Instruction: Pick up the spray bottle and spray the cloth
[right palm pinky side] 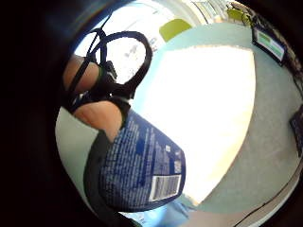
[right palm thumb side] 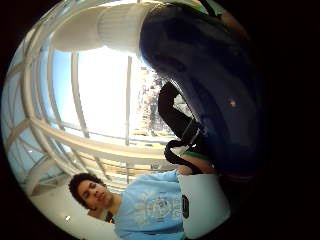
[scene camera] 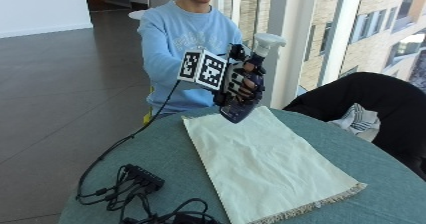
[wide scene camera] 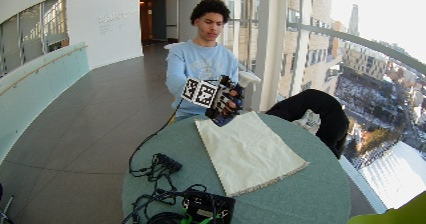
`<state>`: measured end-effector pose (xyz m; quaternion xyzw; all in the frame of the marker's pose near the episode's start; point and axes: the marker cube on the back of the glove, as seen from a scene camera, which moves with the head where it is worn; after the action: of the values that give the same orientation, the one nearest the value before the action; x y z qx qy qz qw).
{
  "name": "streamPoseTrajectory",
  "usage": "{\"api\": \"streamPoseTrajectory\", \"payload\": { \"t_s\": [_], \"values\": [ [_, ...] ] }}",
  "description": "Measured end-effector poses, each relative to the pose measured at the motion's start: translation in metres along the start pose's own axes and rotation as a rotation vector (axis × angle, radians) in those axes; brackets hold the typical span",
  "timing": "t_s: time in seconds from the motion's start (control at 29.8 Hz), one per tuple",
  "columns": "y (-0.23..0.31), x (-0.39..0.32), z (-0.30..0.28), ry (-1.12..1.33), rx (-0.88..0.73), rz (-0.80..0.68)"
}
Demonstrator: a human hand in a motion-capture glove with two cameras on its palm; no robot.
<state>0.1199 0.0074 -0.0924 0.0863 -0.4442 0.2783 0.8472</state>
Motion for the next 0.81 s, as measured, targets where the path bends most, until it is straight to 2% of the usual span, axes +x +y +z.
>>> {"api": "streamPoseTrajectory", "payload": {
  "t_s": [0.37,0.64,0.81],
  "values": [
    [-0.049,-0.044,0.145,-0.125,0.017,-0.258],
    [-0.065,-0.054,0.234,-0.156,-0.018,-0.323],
    [-0.066,-0.049,0.255,-0.128,-0.033,-0.347]
  ]
}}
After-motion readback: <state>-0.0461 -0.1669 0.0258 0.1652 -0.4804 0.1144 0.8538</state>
